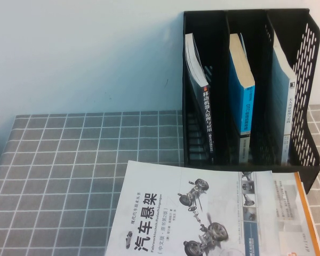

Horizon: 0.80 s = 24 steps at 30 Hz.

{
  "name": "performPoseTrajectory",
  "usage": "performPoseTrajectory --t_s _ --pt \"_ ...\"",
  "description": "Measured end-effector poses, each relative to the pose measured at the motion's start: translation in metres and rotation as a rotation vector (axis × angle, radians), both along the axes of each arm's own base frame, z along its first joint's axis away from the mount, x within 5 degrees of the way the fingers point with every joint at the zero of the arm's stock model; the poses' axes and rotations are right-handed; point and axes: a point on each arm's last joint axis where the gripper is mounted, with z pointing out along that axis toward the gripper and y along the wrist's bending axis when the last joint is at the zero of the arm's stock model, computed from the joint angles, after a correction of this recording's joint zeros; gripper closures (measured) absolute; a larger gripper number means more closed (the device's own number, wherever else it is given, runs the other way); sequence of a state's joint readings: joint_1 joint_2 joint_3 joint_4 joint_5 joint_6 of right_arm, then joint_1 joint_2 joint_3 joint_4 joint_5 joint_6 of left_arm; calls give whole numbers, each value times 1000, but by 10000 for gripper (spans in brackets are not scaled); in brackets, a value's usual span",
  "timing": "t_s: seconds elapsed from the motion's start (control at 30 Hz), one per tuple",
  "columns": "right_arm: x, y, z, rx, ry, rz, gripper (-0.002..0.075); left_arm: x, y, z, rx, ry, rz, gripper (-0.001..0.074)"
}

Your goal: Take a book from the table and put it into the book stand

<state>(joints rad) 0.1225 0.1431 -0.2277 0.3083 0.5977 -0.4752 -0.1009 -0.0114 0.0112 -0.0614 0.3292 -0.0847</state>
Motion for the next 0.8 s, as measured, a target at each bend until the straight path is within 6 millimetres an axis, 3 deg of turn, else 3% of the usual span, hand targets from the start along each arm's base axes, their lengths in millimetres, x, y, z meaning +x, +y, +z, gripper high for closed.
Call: performPoseTrajectory --t_s 0.3,0.47,0.6,0.8 --pt "0 0 -4 2 4 -2 729 0 0 0 0 0 0 734" --pt "3 -8 -23 -83 -89 -72 729 0 0 0 0 0 0 734" --pt "6 -15 -46 -51 -178 -172 729 0 0 0 0 0 0 734" --pt "5 -20 -57 -8 -126 -260 729 0 0 0 0 0 0 734"
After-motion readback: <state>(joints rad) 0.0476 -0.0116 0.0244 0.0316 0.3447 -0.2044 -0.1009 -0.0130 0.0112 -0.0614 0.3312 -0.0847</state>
